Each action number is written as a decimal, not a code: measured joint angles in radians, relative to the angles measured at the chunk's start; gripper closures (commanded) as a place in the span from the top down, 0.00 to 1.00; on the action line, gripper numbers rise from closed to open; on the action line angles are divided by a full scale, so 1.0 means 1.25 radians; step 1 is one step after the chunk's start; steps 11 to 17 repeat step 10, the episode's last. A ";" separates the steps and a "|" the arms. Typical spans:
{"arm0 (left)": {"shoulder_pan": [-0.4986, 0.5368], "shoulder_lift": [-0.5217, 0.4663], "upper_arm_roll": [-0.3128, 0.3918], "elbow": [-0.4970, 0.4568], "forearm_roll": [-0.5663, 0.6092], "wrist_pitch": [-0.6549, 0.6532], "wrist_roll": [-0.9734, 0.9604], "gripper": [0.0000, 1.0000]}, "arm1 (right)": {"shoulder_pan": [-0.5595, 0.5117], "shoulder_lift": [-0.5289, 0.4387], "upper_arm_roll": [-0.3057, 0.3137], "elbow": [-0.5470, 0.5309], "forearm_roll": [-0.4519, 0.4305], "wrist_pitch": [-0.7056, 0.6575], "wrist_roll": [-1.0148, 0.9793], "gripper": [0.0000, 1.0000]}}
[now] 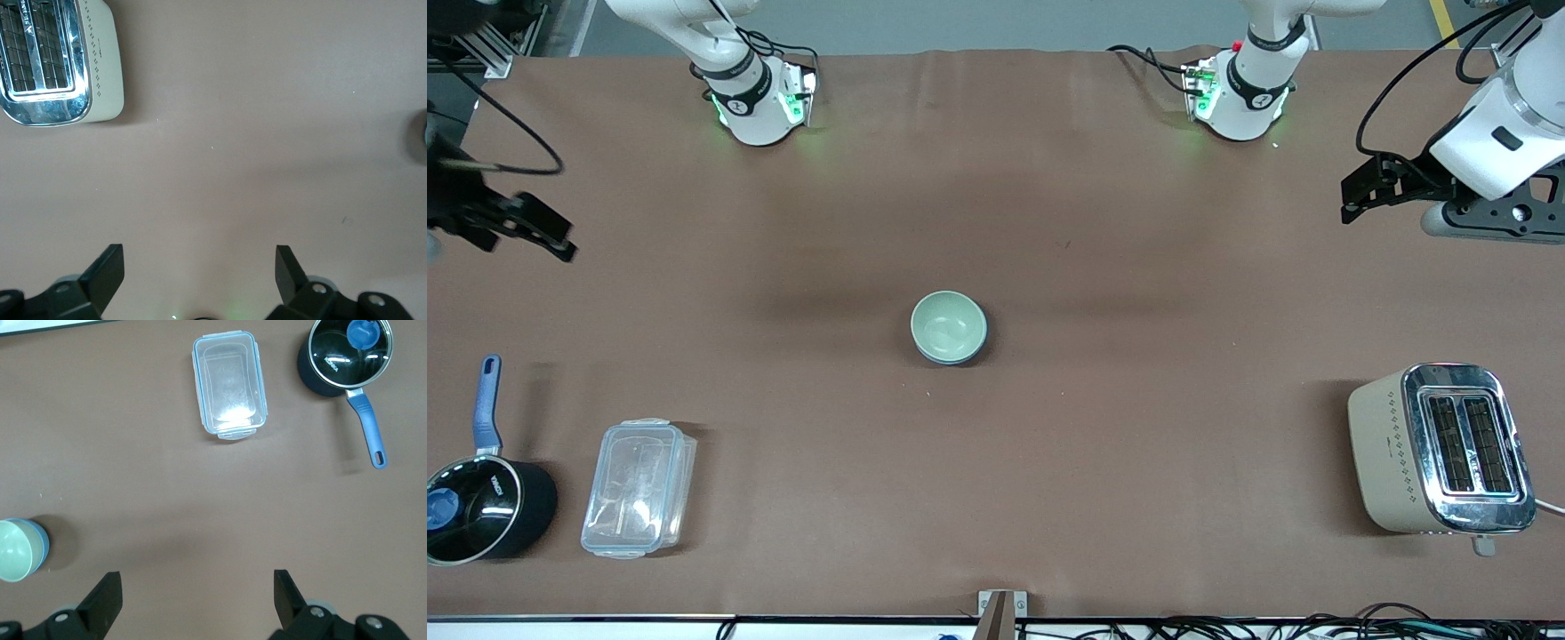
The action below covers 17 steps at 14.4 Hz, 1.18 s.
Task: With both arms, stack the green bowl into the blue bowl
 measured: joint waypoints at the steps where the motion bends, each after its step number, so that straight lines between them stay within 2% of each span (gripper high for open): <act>1: 0.000 0.000 0.000 0.000 0.000 0.000 0.000 1.00 | 0.000 0.000 -0.013 0.015 0.004 -0.013 -0.017 1.00; 8: 0.008 0.000 0.002 0.000 0.000 0.000 0.000 1.00 | 0.002 0.030 -0.025 0.054 0.008 -0.020 -0.065 1.00; 17: 0.012 0.000 0.006 0.001 0.000 0.000 0.000 1.00 | 0.002 0.033 -0.025 0.057 0.010 -0.020 -0.066 1.00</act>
